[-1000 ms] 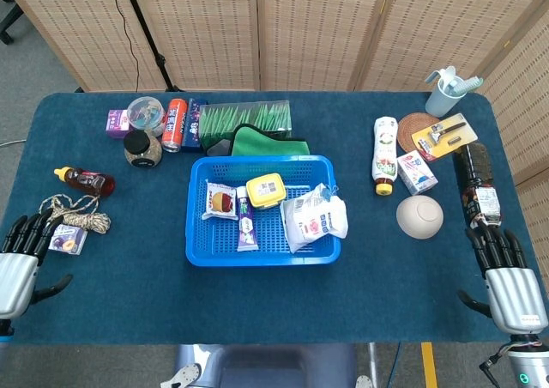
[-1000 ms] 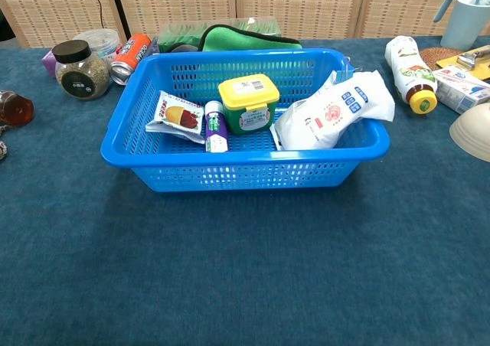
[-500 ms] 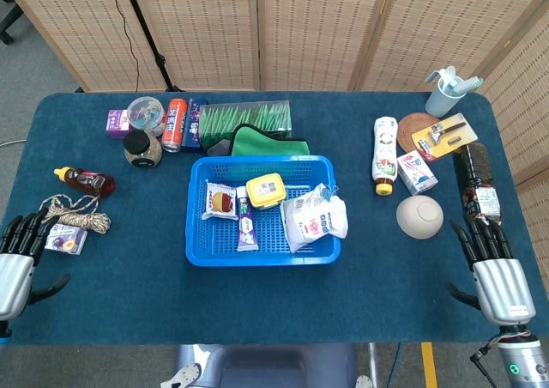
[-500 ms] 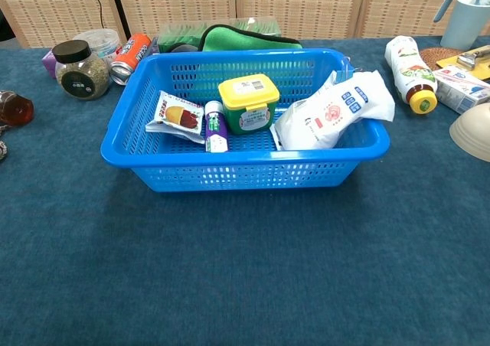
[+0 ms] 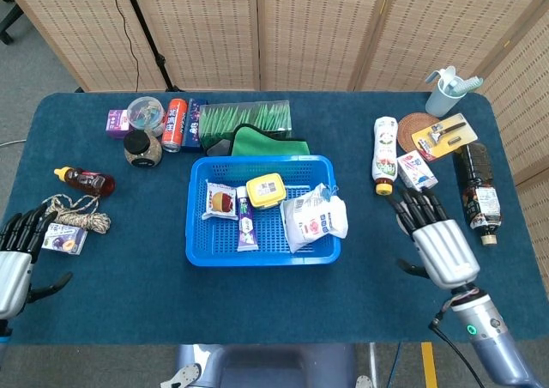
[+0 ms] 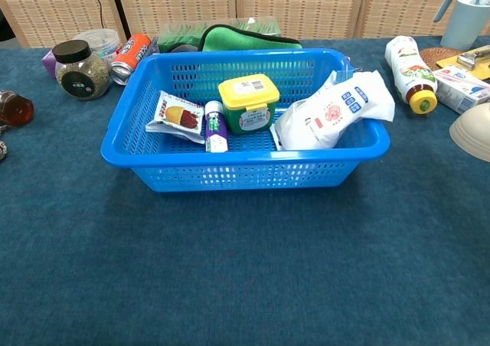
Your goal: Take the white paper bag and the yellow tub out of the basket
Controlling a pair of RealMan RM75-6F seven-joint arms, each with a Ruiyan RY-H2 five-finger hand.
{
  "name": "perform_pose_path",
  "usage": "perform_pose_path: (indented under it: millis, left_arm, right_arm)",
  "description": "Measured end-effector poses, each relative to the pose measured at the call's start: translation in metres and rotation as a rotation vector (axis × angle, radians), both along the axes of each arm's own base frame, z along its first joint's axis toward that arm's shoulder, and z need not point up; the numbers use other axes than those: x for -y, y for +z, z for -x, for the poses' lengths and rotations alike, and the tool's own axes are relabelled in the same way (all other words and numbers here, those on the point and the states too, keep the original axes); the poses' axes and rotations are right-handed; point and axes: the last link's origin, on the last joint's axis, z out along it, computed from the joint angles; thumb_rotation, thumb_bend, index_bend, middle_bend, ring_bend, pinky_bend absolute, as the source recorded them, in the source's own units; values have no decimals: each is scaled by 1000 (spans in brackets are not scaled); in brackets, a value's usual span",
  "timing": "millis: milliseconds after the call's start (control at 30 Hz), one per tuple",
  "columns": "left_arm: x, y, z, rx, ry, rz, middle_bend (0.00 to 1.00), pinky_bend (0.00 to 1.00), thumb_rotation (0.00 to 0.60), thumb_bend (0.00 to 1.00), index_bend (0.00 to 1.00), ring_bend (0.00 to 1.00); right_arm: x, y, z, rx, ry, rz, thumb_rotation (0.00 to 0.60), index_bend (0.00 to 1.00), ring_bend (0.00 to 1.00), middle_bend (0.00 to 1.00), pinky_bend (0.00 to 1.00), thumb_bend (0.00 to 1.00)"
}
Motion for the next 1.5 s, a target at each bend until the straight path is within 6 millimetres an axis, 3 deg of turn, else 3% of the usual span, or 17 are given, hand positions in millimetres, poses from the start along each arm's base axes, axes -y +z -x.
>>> perform_pose_path:
  millis: [200,467,767,1067,1500]
  left_arm:
    - [-3,4,0,5,-3,-16,0,0,600,148,0,0]
    - [-4,7,0,19,-12,-27,0,0,600,149,0,0]
    - [-5,15,-4,44,-14,-39,0,0,600,148,0,0]
    - [-6,17,-3,43,1,-27,0,0,600,149,0,0]
    - [-6,20,0,50,12,-23,0,0,600,149,0,0]
  right_arm:
    - [28,-13,-35,20,2,-60,600,0,0,0,0,0]
    - [46,-45,-83,-30,64,-144,600,0,0,0,0,0]
    - [68,-85,-114,-82,58,-211,600,0,0,0,0,0]
    - [84,-119,-133,-113,23,-245,600,0,0,0,0,0]
    - [99,-142,-137,-282,-104,-214,600,0,0,0,0,0]
